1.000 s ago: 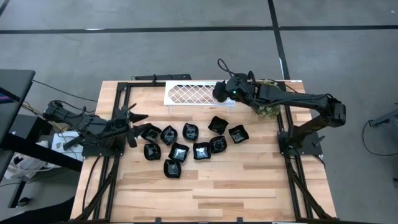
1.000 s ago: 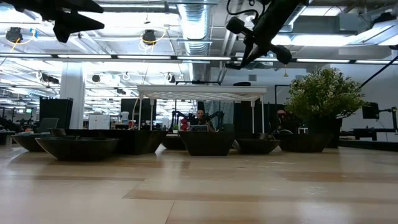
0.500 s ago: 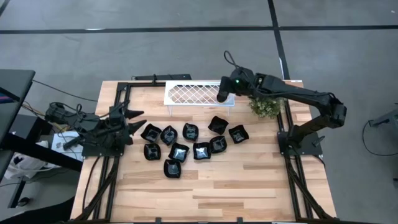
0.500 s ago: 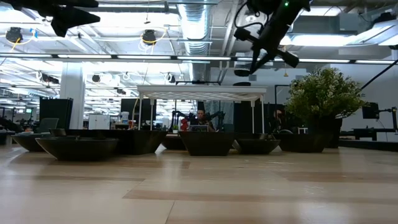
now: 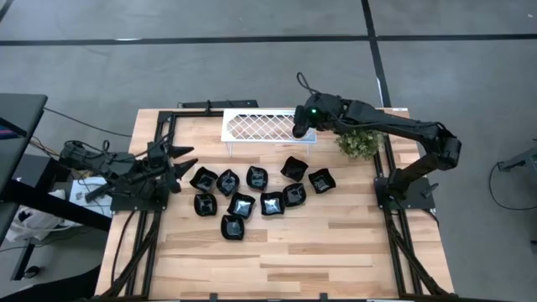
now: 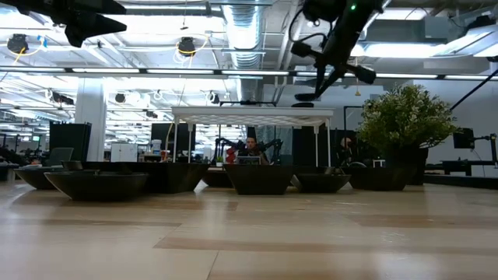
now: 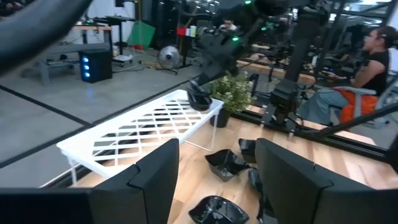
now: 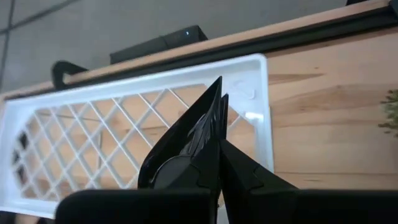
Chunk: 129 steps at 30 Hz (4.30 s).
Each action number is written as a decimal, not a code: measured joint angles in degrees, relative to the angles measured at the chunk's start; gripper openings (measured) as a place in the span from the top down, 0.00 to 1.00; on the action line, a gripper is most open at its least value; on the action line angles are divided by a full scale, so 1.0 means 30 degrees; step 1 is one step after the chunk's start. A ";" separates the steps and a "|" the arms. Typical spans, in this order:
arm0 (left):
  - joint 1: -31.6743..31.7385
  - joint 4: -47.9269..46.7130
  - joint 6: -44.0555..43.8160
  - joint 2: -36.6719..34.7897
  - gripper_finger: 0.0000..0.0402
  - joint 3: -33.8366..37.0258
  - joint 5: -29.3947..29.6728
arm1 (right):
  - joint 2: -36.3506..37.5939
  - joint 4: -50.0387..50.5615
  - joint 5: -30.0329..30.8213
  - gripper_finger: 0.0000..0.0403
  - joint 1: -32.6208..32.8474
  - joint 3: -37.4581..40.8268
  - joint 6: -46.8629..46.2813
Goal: Pick & Place Mini shaped plates
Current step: Stack the drop-shaped plate on top of the drop-shaped plate on the shelf, then put the distorted square plate on the shelf
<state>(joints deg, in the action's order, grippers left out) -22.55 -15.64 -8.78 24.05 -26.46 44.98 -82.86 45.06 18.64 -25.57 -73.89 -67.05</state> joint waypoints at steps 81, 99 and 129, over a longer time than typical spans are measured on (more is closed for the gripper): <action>-0.0004 -0.0495 -0.0165 0.0000 0.47 0.0000 -0.0521 | -0.0971 0.0122 -0.2228 0.89 -0.0391 0.0044 0.0031; -0.0005 -0.0495 -0.0161 0.0000 0.47 0.0000 -0.0521 | -0.0827 0.2309 -0.2138 0.98 -0.0391 -0.1934 0.1035; -0.0007 -0.0462 -0.0230 0.0000 0.47 0.0007 -0.0542 | 0.0866 0.5220 -0.1884 1.00 0.5712 -0.2004 0.2145</action>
<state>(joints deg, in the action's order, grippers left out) -22.57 -17.02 -9.47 24.05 -26.44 43.36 -80.26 60.72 12.99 -8.43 -79.90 -60.61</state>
